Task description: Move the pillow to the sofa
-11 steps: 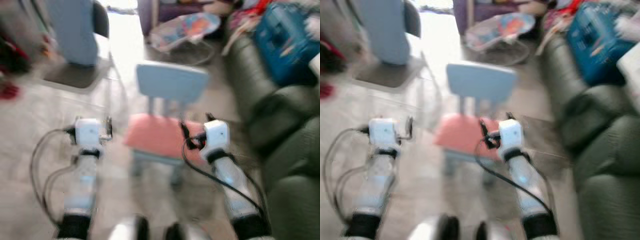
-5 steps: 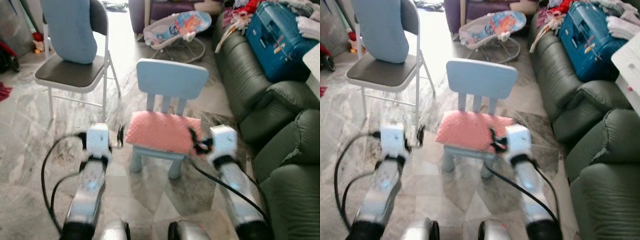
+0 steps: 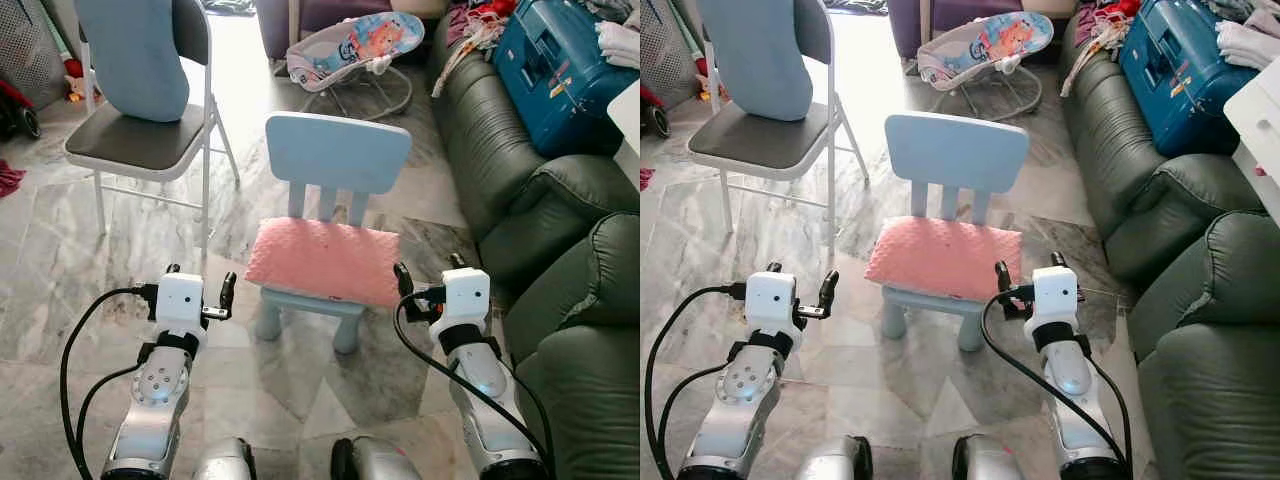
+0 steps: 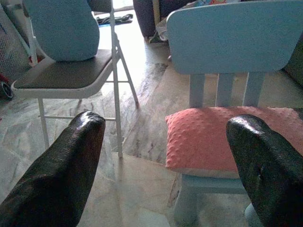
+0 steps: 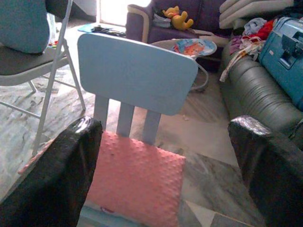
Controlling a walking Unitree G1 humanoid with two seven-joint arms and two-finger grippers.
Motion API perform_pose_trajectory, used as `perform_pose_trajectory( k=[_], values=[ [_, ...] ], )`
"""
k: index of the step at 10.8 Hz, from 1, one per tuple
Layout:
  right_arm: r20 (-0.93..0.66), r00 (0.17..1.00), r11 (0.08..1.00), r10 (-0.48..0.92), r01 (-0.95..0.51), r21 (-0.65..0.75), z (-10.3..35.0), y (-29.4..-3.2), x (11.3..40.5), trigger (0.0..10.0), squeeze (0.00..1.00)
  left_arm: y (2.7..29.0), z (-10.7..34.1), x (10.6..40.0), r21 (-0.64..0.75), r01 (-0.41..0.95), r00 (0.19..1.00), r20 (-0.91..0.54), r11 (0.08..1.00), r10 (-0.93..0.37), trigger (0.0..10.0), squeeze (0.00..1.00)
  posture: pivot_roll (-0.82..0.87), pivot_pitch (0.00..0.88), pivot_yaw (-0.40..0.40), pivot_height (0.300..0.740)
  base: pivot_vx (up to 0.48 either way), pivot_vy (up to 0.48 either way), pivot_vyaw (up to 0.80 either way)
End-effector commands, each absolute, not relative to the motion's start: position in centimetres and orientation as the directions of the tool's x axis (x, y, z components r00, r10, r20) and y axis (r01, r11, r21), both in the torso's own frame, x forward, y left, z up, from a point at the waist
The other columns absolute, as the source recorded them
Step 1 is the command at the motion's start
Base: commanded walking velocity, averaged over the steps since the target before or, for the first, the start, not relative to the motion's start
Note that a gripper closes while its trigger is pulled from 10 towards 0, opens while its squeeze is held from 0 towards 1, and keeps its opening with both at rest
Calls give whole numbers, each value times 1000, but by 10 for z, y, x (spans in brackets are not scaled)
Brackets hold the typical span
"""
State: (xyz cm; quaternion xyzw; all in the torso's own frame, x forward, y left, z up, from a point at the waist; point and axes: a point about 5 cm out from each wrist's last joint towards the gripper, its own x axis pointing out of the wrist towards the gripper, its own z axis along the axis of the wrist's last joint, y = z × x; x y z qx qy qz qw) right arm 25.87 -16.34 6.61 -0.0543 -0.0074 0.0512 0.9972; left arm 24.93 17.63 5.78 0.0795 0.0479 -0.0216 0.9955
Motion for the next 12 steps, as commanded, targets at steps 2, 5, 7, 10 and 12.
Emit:
perform_pose_trajectory(
  k=[2, 5, 7, 10, 12],
  values=[
    [12, 995, 989, 100, -98, -112, 69, -163, 262, 10000, 0, 171, 63, 251, 147, 70, 995, -77, 987, -59, 10000, 0, -17, 103, -48, 740, 0, 0, 0],
    [5, 995, 991, 97, -96, -90, 70, -159, 263, 10000, 0, 166, 66, 253, 132, 87, 995, -67, 987, -79, 10000, 0, -23, 113, -45, 740, 171, 0, 0],
    [-1, 995, 991, 99, -99, -85, 70, -159, 264, 10000, 0, 166, 67, 254, 131, 86, 995, -64, 988, -79, 10000, 0, -23, 114, -46, 740, 292, 0, 0],
    [0, 995, 992, 100, -100, -78, 70, -158, 266, 10000, 0, 164, 67, 256, 127, 89, 995, -62, 988, -82, 10000, 0, -25, 113, -44, 740, 301, 0, 0],
    [-4, 995, 992, 101, -101, -78, 70, -157, 266, 10000, 0, 162, 68, 257, 125, 93, 994, -62, 988, -85, 10000, 0, -25, 114, -43, 740, 302, 0, -219]
  ],
)
